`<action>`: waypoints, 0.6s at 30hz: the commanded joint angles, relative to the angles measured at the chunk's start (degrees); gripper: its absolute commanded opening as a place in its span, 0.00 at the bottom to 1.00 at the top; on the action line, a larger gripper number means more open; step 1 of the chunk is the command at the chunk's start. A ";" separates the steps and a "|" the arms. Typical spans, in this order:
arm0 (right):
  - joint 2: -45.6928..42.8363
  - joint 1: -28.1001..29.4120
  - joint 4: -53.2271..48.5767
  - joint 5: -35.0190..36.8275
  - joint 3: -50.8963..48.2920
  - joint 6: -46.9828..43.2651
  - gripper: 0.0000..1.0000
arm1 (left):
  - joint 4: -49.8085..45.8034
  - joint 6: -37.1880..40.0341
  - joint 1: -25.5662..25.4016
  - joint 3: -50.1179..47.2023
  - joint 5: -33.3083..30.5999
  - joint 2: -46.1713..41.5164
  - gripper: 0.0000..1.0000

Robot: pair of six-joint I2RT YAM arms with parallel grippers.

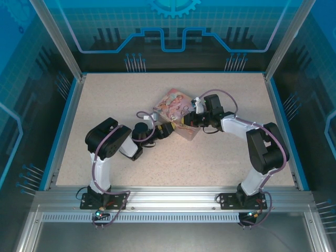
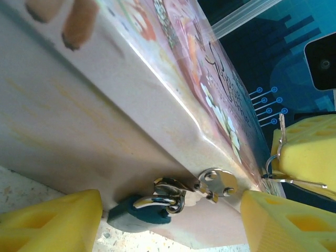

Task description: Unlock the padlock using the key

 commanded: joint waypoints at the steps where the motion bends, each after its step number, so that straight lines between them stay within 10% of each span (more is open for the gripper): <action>1: 0.89 -0.24 -4.69 2.22 -1.49 -0.66 0.00 | -2.82 0.65 -1.27 1.34 2.20 0.19 0.71; 18: 1.52 -0.32 -4.82 2.54 -1.38 -0.37 0.00 | -3.21 -0.54 -3.05 1.88 2.51 -1.97 0.62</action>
